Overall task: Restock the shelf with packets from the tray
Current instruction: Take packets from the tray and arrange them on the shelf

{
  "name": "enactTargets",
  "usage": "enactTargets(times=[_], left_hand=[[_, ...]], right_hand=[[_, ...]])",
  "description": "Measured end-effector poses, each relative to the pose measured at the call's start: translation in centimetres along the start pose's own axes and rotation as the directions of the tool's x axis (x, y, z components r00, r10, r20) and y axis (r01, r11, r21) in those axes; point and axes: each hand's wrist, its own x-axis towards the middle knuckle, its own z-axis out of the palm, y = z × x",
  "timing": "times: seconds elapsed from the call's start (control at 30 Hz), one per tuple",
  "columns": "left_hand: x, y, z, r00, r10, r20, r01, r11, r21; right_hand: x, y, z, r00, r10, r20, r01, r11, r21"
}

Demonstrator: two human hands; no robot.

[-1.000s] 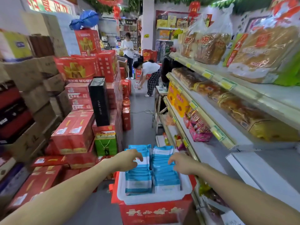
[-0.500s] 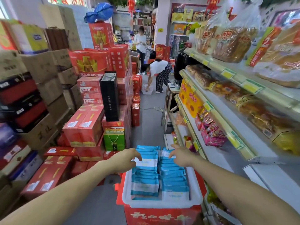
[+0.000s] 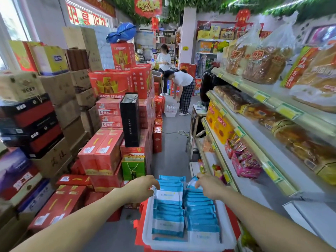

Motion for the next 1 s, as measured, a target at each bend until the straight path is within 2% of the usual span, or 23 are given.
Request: enactTargets(times=[0.2, 0.5, 0.73, 1.0], left_hand=[[2.5, 0.3, 0.4, 0.999, -0.002, 0.053, 0.000, 0.999, 0.042], [6.2, 2.0, 2.7, 0.986, 0.013, 0.163, -0.026, 0.997, 0.075], [7.3, 2.0, 3.7, 0.988, 0.056, 0.144, -0.093, 0.960, 0.265], [7.3, 2.2, 5.0, 0.983, 0.102, 0.155, -0.143, 0.949, 0.282]], right_hand=[[-3.1, 1.2, -4.0, 0.988, -0.107, -0.112, 0.107, 0.994, -0.010], [-7.7, 2.7, -5.9, 0.980, -0.172, -0.101, 0.177, 0.983, 0.045], [-10.1, 3.0, -6.3, 0.992, -0.119, -0.043, 0.123, 0.986, 0.110], [-10.9, 3.5, -6.3, 0.998, -0.033, -0.045, 0.039, 0.991, 0.127]])
